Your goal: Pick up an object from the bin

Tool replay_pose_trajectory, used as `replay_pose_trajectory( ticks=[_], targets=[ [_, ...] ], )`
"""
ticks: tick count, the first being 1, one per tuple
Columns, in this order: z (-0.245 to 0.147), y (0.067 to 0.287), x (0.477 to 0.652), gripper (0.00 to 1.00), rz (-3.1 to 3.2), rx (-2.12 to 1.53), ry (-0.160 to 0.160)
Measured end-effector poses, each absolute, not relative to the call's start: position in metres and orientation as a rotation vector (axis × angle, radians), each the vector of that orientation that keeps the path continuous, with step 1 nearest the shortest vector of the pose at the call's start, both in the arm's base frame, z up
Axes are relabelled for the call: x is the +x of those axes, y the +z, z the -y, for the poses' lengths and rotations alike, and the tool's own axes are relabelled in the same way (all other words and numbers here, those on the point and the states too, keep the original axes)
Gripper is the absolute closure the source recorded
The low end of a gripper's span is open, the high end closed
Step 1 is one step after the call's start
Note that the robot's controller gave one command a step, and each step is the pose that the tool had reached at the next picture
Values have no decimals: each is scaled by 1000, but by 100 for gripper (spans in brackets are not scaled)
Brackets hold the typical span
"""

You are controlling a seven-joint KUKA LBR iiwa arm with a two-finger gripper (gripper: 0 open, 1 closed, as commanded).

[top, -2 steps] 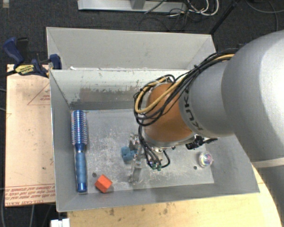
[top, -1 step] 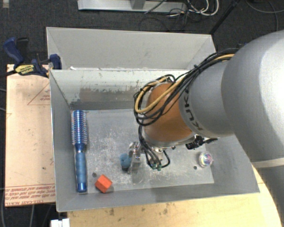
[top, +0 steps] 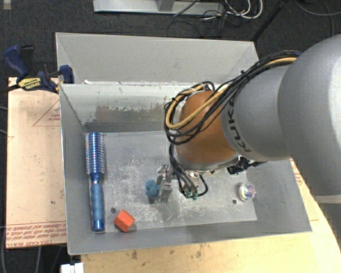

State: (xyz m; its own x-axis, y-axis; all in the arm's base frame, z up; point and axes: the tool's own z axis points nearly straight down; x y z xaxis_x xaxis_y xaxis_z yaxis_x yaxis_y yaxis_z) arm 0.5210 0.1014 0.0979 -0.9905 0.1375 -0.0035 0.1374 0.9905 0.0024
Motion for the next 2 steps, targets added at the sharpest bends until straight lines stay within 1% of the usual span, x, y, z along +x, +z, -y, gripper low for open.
replay_pose_trajectory(
  ticks=[2],
  targets=[
    [-102,122,522,100,-3132,217,3]
  ],
)
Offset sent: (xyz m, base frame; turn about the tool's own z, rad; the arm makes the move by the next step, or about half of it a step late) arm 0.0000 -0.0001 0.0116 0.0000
